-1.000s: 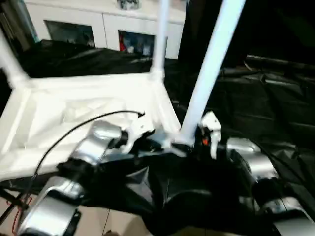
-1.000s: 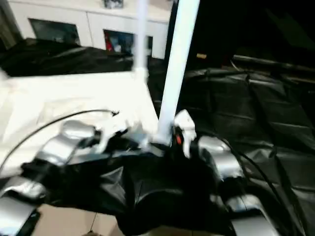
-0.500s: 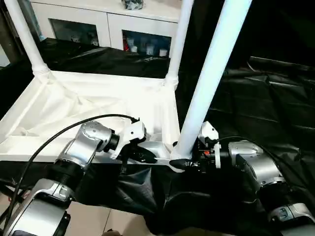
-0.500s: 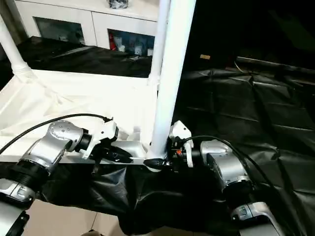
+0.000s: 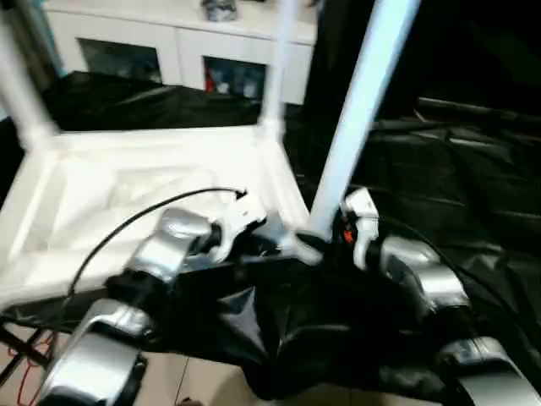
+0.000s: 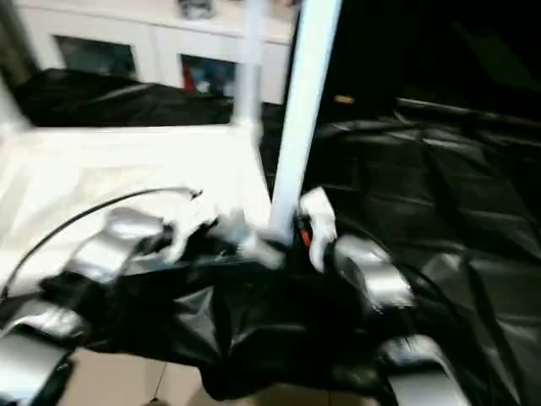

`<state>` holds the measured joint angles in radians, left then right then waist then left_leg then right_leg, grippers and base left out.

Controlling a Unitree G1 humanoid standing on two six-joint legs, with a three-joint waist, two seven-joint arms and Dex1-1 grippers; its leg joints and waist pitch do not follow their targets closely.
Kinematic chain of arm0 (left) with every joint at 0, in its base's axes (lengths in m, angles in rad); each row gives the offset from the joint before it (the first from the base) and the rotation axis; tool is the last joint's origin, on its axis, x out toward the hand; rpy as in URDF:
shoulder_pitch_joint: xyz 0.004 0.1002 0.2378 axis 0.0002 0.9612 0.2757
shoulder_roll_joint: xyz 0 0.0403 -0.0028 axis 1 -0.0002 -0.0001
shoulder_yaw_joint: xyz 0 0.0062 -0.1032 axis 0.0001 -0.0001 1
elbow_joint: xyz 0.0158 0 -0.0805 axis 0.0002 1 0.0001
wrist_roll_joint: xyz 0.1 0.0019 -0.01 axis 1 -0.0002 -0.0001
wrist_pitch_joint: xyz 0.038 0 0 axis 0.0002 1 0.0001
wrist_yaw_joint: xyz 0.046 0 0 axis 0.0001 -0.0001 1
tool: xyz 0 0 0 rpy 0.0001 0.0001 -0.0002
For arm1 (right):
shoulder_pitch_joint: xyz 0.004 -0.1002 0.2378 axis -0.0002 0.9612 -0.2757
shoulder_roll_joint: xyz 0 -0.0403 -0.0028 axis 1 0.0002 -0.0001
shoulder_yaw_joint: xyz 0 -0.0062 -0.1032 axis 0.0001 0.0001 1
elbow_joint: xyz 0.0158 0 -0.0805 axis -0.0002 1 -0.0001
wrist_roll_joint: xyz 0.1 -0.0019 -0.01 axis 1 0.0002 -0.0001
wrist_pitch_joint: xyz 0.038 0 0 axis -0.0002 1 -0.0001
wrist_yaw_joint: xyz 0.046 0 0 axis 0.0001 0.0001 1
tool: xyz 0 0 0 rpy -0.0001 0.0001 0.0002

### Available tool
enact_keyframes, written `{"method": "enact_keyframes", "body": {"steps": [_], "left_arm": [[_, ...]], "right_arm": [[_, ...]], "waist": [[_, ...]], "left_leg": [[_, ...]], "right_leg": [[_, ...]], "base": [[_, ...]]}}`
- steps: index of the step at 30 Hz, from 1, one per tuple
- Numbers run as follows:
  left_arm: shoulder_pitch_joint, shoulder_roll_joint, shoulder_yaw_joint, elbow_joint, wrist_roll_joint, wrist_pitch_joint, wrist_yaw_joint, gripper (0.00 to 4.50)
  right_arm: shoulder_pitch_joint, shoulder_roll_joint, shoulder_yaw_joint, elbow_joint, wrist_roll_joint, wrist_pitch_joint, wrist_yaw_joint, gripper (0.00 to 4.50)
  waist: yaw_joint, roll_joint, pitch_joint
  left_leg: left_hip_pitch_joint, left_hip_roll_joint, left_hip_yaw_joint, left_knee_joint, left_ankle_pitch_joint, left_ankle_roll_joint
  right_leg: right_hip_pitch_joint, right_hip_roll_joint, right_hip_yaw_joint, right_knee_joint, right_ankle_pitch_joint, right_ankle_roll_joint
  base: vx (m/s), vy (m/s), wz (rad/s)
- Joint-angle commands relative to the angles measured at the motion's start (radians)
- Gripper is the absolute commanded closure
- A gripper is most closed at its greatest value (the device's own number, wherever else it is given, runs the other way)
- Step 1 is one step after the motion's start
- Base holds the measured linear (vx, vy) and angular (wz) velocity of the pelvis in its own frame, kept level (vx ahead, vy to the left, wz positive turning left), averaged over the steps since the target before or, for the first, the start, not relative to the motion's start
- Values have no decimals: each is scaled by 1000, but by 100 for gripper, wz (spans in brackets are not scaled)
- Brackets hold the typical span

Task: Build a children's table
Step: Rotate leg to tighten

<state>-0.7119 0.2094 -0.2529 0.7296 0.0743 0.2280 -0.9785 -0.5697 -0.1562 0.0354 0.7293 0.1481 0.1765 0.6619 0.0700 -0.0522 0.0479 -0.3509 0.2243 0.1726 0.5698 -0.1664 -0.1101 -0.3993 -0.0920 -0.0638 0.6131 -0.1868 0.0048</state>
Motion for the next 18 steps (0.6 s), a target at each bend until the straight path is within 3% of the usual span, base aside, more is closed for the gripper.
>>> {"method": "enact_keyframes", "body": {"steps": [1,4,5,7,8,9,11,14,18], "left_arm": [[-47,-74,38,17,-21,21,136,450],[-59,-102,39,30,-19,22,166,450],[-68,-126,35,37,-16,15,184,450],[-65,-132,28,26,-18,14,170,450],[-63,-133,27,22,-19,14,163,450],[-61,-130,26,20,-19,14,157,450],[-59,-121,23,24,-18,2,144,450],[-39,-89,10,7,-27,-29,76,450],[-8,-44,-11,-28,-42,-38,-32,450]], "right_arm": [[4,61,39,98,-53,14,-116,174],[-14,97,35,130,-71,-13,-186,174],[-34,132,26,158,-71,-22,-223,174],[-46,144,23,165,-60,-38,-202,174],[-50,146,22,167,-56,-43,-192,121],[-55,146,13,169,-46,-44,-184,108],[-62,142,7,171,-37,-48,-165,88],[-47,106,46,128,-54,-88,-61,72],[-12,52,83,58,-44,-135,106,72]], "waist": [[-2,10,-58],[-5,7,-60],[-6,15,-63],[-6,16,-64],[-6,16,-64],[-7,20,-64],[-9,14,-61],[-7,12,-61],[-7,9,-62]], "left_leg": [[2,-2,6,-66,-283,-13],[0,-4,7,-65,-269,-5],[-2,-4,8,-64,-253,3],[-2,-4,8,-63,-245,11],[-3,-4,8,-63,-241,19],[-3,-3,9,-63,-240,20],[-2,-3,9,-64,-263,25],[-3,-2,8,-65,-281,31],[-7,1,9,-64,-241,51]], "right_leg": [[39,-40,35,-90,-343,-170],[40,-36,34,-87,-293,-180],[42,-36,36,-82,-240,-194],[45,-34,34,-80,-210,-203],[47,-33,34,-78,-192,-209],[47,-33,34,-77,-185,-212],[46,-33,33,-82,-209,-214],[46,-37,33,-87,-267,-197],[49,-37,34,-81,-208,-209]], "base": [[0,0,0],[0,0,0],[0,0,0],[0,0,0],[0,0,0],[0,0,0],[0,0,0],[0,0,0],[0,0,0]]}}
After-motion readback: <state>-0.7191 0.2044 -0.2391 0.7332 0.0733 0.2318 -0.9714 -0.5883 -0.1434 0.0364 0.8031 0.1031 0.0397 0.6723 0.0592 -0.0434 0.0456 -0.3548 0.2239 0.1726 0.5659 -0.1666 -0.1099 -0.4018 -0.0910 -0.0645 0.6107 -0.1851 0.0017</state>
